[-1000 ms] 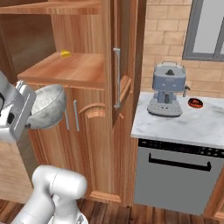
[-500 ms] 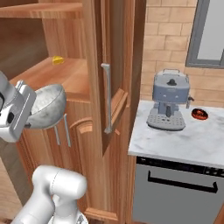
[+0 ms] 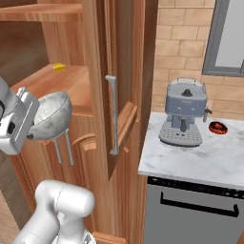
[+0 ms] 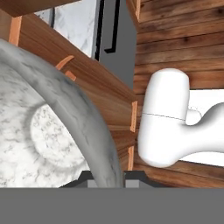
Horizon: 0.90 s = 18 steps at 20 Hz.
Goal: Pick the mug and place it in the sink. Pick the bowl and place it in the open cabinet and then close the cabinet.
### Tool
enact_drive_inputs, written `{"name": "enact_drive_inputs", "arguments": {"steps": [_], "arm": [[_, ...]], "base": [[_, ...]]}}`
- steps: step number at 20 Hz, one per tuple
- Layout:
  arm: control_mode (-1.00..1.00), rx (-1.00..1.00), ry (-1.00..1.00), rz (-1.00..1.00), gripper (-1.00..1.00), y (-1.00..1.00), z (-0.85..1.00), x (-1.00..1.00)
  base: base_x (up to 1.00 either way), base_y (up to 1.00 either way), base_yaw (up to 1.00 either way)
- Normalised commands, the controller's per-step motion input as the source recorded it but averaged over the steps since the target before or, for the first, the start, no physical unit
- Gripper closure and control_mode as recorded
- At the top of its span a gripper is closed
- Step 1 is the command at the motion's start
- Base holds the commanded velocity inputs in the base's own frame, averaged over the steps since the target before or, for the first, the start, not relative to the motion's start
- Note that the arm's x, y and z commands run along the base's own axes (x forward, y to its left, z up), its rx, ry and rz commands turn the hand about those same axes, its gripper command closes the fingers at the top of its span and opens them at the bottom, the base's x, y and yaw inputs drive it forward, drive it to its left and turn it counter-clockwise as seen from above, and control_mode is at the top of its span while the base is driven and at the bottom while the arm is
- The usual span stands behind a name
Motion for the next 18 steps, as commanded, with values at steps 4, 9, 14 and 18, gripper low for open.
{"name": "enact_drive_inputs", "arguments": {"steps": [4, 9, 14, 18], "arm": [[1.00, 0.00, 0.00, 0.00, 1.00, 0.00, 0.00, 0.00], [1.00, 0.00, 0.00, 0.00, 1.00, 0.00, 0.00, 0.00], [1.00, 0.00, 0.00, 0.00, 1.00, 0.00, 0.00, 0.00], [1.00, 0.00, 0.00, 0.00, 1.00, 0.00, 0.00, 0.00]], "base": [[0.00, 0.06, -0.10], [0.00, 0.27, -0.11], [0.01, 0.65, -0.12], [0.00, 0.29, -0.10]]}}
